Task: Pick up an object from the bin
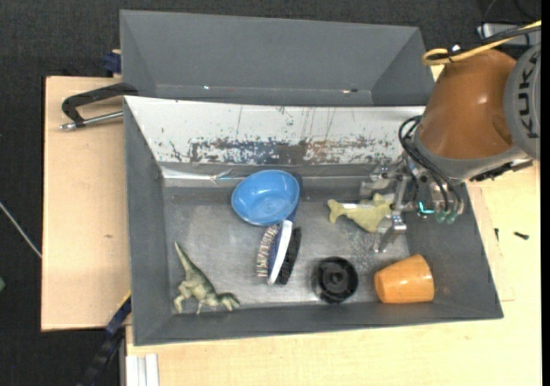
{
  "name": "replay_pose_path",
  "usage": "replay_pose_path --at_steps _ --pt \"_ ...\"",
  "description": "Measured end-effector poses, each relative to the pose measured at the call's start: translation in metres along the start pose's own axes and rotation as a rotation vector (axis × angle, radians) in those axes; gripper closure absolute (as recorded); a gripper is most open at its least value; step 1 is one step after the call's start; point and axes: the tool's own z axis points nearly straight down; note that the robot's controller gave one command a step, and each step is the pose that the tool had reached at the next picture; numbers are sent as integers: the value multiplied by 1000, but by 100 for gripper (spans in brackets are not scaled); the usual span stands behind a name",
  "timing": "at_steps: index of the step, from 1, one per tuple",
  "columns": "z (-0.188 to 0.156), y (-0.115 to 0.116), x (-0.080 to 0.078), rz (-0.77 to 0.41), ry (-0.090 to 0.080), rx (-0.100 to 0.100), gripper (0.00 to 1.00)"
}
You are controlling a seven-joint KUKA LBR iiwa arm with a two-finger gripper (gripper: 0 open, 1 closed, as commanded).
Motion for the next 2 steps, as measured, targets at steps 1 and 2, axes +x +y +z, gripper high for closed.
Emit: replay_pose_path --at_steps 1,2 --pt "77 -33 -19 65 -13 1 0" --pt "75 -32 -21 64 -12 1 0"
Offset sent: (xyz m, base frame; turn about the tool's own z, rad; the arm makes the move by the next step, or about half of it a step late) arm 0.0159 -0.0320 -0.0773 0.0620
